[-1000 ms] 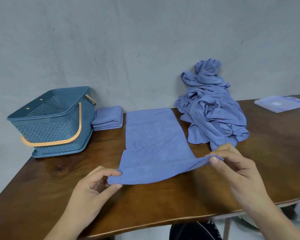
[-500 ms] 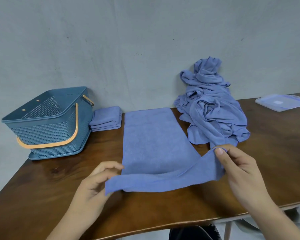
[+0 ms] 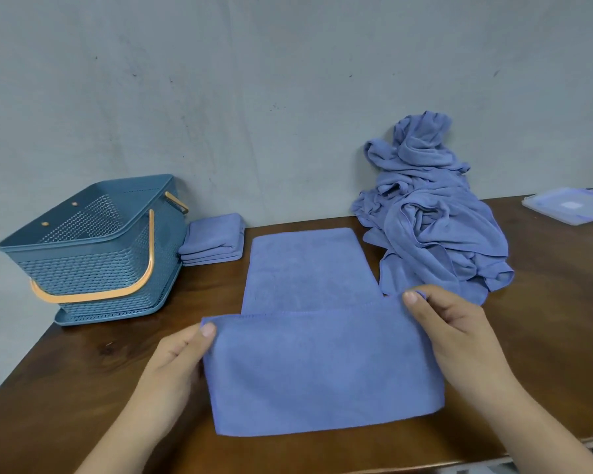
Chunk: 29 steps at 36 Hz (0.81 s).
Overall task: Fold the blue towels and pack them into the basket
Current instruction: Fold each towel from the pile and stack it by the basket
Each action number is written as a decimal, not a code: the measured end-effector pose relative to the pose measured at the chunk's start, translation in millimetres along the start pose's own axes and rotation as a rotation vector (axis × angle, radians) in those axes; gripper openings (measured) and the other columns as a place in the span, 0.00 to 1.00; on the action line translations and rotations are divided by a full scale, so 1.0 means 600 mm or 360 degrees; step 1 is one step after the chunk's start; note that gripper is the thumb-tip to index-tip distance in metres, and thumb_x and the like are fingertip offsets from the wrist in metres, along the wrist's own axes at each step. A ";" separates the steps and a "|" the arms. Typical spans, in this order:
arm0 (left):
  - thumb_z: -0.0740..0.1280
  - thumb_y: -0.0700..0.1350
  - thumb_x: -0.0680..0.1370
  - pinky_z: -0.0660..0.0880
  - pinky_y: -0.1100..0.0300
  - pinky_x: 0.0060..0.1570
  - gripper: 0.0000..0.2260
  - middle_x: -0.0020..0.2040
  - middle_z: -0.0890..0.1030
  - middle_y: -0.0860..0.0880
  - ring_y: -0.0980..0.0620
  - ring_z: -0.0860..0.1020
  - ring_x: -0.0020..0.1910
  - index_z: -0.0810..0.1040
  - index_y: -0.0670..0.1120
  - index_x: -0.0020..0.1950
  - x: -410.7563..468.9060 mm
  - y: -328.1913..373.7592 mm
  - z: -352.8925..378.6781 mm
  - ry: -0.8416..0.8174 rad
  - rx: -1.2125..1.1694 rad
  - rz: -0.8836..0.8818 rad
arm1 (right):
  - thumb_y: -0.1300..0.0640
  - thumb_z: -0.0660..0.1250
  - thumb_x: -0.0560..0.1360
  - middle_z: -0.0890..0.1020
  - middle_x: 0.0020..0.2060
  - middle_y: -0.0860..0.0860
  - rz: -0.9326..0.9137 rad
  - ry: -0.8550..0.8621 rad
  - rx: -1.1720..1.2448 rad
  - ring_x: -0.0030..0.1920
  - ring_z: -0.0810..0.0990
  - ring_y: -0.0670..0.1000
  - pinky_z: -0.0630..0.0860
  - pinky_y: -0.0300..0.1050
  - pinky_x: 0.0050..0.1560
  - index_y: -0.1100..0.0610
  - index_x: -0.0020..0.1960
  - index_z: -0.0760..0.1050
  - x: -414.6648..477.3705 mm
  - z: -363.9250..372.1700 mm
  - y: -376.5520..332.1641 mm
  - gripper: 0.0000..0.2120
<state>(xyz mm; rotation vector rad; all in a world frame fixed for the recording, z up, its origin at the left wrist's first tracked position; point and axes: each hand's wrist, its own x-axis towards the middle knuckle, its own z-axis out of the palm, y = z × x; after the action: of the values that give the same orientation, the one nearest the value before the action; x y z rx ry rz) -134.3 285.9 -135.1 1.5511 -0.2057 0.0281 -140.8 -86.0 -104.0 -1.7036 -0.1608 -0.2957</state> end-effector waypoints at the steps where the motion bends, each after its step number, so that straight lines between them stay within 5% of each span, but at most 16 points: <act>1: 0.67 0.64 0.82 0.78 0.44 0.63 0.27 0.62 0.85 0.37 0.37 0.83 0.63 0.84 0.43 0.66 0.016 0.001 0.000 0.0031 0.0016 0.0001 | 0.41 0.66 0.81 0.81 0.41 0.61 -0.0009 0.0003 -0.0027 0.40 0.79 0.47 0.74 0.36 0.41 0.55 0.48 0.83 0.015 0.003 0.005 0.18; 4: 0.65 0.62 0.85 0.75 0.39 0.64 0.24 0.62 0.85 0.38 0.35 0.83 0.63 0.84 0.43 0.65 0.076 0.003 -0.001 0.0072 0.0075 -0.0014 | 0.42 0.65 0.83 0.79 0.41 0.60 -0.0013 0.0049 -0.0111 0.39 0.77 0.48 0.73 0.44 0.43 0.55 0.45 0.81 0.072 0.012 0.021 0.18; 7: 0.67 0.66 0.82 0.74 0.43 0.56 0.30 0.57 0.85 0.38 0.40 0.82 0.54 0.82 0.37 0.58 0.151 0.002 -0.005 0.0130 0.0137 -0.0034 | 0.45 0.66 0.85 0.76 0.32 0.47 -0.0053 0.0134 -0.0216 0.34 0.73 0.42 0.68 0.33 0.36 0.51 0.40 0.79 0.148 0.022 0.039 0.17; 9: 0.67 0.69 0.80 0.69 0.46 0.51 0.35 0.49 0.81 0.43 0.45 0.76 0.47 0.77 0.33 0.54 0.210 -0.001 -0.008 0.0233 0.0278 -0.0032 | 0.45 0.65 0.85 0.71 0.29 0.43 -0.0069 0.0180 -0.0302 0.30 0.68 0.43 0.65 0.36 0.33 0.51 0.37 0.76 0.207 0.030 0.053 0.20; 11: 0.64 0.66 0.81 0.68 0.49 0.50 0.31 0.46 0.79 0.46 0.50 0.76 0.47 0.78 0.35 0.52 0.264 -0.008 -0.005 0.0304 0.0516 -0.0050 | 0.44 0.64 0.85 0.73 0.31 0.46 -0.0048 0.0212 -0.0476 0.32 0.70 0.46 0.67 0.45 0.37 0.57 0.41 0.76 0.263 0.038 0.070 0.20; 13: 0.61 0.61 0.85 0.68 0.52 0.46 0.24 0.46 0.80 0.51 0.49 0.78 0.49 0.77 0.39 0.54 0.302 -0.016 0.004 0.0390 0.0891 -0.0121 | 0.44 0.64 0.85 0.83 0.43 0.50 0.0072 0.0204 -0.0629 0.44 0.80 0.50 0.73 0.49 0.45 0.56 0.57 0.81 0.301 0.049 0.088 0.16; 16: 0.60 0.56 0.87 0.74 0.48 0.55 0.18 0.61 0.81 0.46 0.43 0.78 0.63 0.75 0.43 0.67 0.321 -0.032 0.027 0.0446 0.1343 -0.0068 | 0.45 0.65 0.84 0.77 0.67 0.57 0.0162 0.0096 -0.0946 0.66 0.77 0.58 0.74 0.52 0.63 0.55 0.77 0.69 0.314 0.069 0.111 0.25; 20: 0.61 0.53 0.87 0.72 0.46 0.66 0.17 0.68 0.78 0.46 0.42 0.74 0.68 0.75 0.45 0.72 0.310 -0.060 0.071 0.0201 0.1760 0.0317 | 0.50 0.66 0.84 0.75 0.70 0.52 -0.0129 -0.0144 -0.1245 0.70 0.73 0.57 0.74 0.57 0.67 0.53 0.74 0.73 0.303 0.098 0.144 0.19; 23: 0.60 0.57 0.87 0.68 0.49 0.71 0.19 0.74 0.76 0.50 0.46 0.72 0.73 0.73 0.50 0.74 0.302 -0.084 0.097 -0.0131 0.2020 0.0254 | 0.47 0.63 0.85 0.74 0.74 0.50 -0.0036 -0.0491 -0.1435 0.73 0.73 0.55 0.73 0.58 0.69 0.50 0.75 0.73 0.295 0.116 0.163 0.20; 29: 0.49 0.67 0.86 0.44 0.45 0.84 0.30 0.88 0.49 0.56 0.53 0.44 0.86 0.53 0.59 0.87 0.274 -0.125 0.091 -0.0437 0.2080 0.0031 | 0.31 0.43 0.84 0.44 0.86 0.43 -0.0018 -0.0841 -0.1836 0.85 0.41 0.48 0.42 0.54 0.84 0.39 0.86 0.45 0.257 0.112 0.204 0.32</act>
<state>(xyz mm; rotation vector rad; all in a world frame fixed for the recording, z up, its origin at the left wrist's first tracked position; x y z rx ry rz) 32.3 211.7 -184.3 2.8588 -0.4724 -0.0481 47.0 -48.3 -185.2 -2.9076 -0.4447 0.1141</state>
